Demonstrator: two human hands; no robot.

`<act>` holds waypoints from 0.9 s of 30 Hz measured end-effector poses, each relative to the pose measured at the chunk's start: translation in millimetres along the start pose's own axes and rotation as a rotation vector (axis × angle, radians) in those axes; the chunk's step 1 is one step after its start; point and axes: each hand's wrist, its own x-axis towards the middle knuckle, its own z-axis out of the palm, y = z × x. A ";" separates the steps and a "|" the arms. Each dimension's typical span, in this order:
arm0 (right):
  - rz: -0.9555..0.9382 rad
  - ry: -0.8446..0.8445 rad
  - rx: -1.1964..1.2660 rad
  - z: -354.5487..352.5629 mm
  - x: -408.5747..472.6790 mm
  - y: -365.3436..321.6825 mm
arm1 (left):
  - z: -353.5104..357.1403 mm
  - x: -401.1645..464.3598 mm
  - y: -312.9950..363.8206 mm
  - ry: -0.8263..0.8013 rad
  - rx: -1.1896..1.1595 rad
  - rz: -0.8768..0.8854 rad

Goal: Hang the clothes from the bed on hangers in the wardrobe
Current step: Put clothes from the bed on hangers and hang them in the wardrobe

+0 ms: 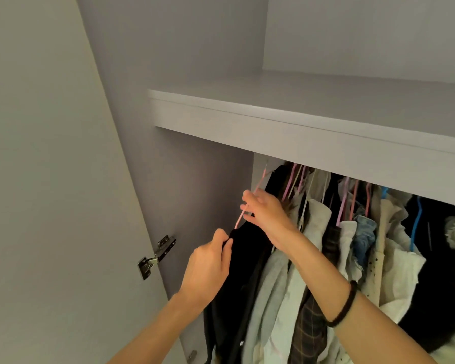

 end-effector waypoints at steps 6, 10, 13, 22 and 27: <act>0.175 -0.105 0.184 21.4 -6.0 3.6 | -27.5 -33.9 -16.6 -0.092 0.059 0.043; 0.167 -0.139 -0.024 26.5 -19.0 16.6 | -36.3 -34.6 -46.4 -0.161 0.061 0.011; 0.145 -0.172 -0.169 20.3 -30.9 23.7 | -43.1 -20.5 -63.9 -0.163 0.113 -0.009; 0.030 -0.151 -0.443 -28.2 -88.2 28.8 | -25.4 0.8 -65.4 -0.297 0.208 0.124; -0.093 -0.069 -0.514 -47.6 -116.8 39.2 | -17.3 -13.6 -53.8 -0.143 0.200 0.259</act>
